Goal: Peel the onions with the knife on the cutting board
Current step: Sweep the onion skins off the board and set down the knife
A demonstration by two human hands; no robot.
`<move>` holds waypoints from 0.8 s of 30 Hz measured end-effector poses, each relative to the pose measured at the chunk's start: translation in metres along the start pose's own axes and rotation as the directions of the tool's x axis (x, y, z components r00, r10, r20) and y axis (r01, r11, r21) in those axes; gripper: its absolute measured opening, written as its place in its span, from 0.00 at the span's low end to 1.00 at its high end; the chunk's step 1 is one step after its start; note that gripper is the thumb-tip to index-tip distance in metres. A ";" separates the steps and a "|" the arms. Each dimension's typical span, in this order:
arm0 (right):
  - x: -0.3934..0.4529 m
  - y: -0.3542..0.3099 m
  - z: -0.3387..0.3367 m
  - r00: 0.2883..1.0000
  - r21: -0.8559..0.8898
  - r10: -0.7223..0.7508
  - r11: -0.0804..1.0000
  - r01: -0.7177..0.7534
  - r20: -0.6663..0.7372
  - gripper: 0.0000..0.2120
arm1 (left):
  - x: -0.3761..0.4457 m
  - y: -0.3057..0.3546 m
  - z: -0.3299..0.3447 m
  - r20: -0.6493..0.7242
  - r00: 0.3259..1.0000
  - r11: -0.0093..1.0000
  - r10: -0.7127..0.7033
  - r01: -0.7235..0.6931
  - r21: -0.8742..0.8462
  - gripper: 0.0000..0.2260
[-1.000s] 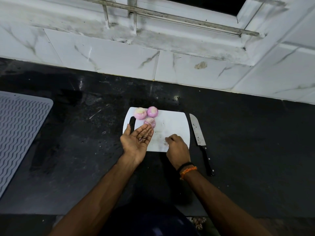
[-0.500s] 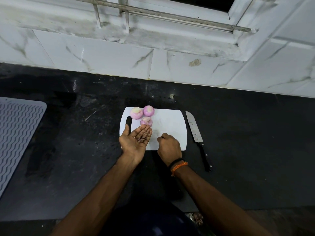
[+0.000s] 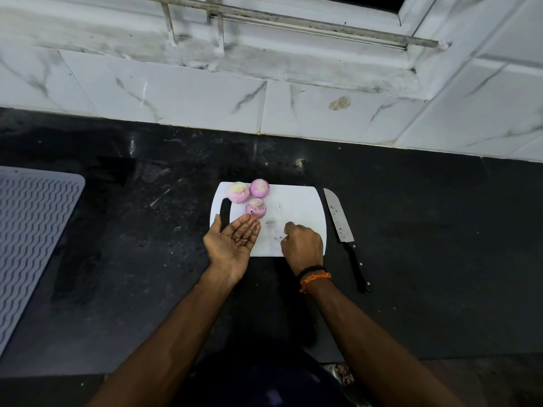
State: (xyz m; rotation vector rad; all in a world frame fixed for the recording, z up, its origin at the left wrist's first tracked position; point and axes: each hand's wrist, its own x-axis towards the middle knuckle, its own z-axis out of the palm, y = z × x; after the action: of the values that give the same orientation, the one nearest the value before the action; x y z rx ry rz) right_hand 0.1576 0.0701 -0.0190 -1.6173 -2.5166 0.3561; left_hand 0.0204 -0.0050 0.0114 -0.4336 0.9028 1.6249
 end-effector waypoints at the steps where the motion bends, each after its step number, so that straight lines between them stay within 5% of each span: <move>1: -0.001 0.002 -0.001 0.998 0.060 0.056 0.997 -0.057 0.014 0.06 | 0.000 0.000 0.000 0.000 1.000 1.000 0.000 0.000 -0.002 0.28; 3: -0.003 0.003 -0.004 0.964 0.332 0.253 0.905 -0.264 0.078 0.05 | 0.000 -0.001 0.000 0.002 1.000 1.000 -0.002 0.002 -0.011 0.29; 4: -0.003 0.002 -0.005 0.914 0.560 0.373 0.729 -0.394 0.158 0.05 | 0.000 -0.002 0.000 0.002 1.000 1.000 -0.005 0.005 -0.012 0.29; 5: -0.003 0.000 -0.008 0.844 0.750 0.453 0.441 -0.492 0.287 0.05 | 0.001 -0.003 0.000 0.000 1.000 1.000 -0.008 0.008 -0.010 0.29; 7: 0.000 0.000 -0.015 0.742 0.858 0.469 -0.073 -0.509 0.480 0.05 | 0.001 -0.005 0.001 -0.001 1.000 1.000 -0.015 0.015 -0.002 0.29; 9: 0.003 0.004 -0.020 0.727 0.859 0.467 -0.186 -0.476 0.504 0.05 | 0.002 -0.006 0.000 0.000 1.000 1.000 -0.016 0.016 0.002 0.29; 12: 0.005 0.014 -0.023 0.791 0.887 0.425 -0.064 -0.458 0.440 0.07 | 0.003 -0.006 0.000 -0.001 1.000 1.000 -0.019 0.019 0.018 0.30; 13: 0.005 0.019 -0.021 0.835 0.888 0.405 0.104 -0.448 0.373 0.08 | 0.004 -0.007 0.000 -0.001 1.000 1.000 -0.021 0.021 0.022 0.30; 15: 0.006 0.028 -0.016 0.953 0.724 0.257 0.626 -0.291 0.161 0.10 | 0.004 -0.007 0.002 -0.002 1.000 0.999 -0.021 0.021 0.029 0.30; 17: 0.004 0.030 -0.013 0.998 0.399 0.003 0.917 -0.026 0.057 0.12 | 0.004 -0.007 0.002 -0.002 1.000 0.999 -0.020 0.021 0.041 0.30; 24: -0.004 0.025 -0.010 0.901 0.009 -0.424 0.905 0.425 0.092 0.14 | 0.003 -0.006 0.001 -0.007 1.000 0.999 -0.016 0.016 0.035 0.29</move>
State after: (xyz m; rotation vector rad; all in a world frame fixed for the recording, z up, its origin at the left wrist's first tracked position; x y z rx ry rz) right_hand 0.1838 0.0783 -0.0157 -1.0247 -2.8454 0.3691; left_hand 0.0250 -0.0018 0.0080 -0.4215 0.9296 1.5919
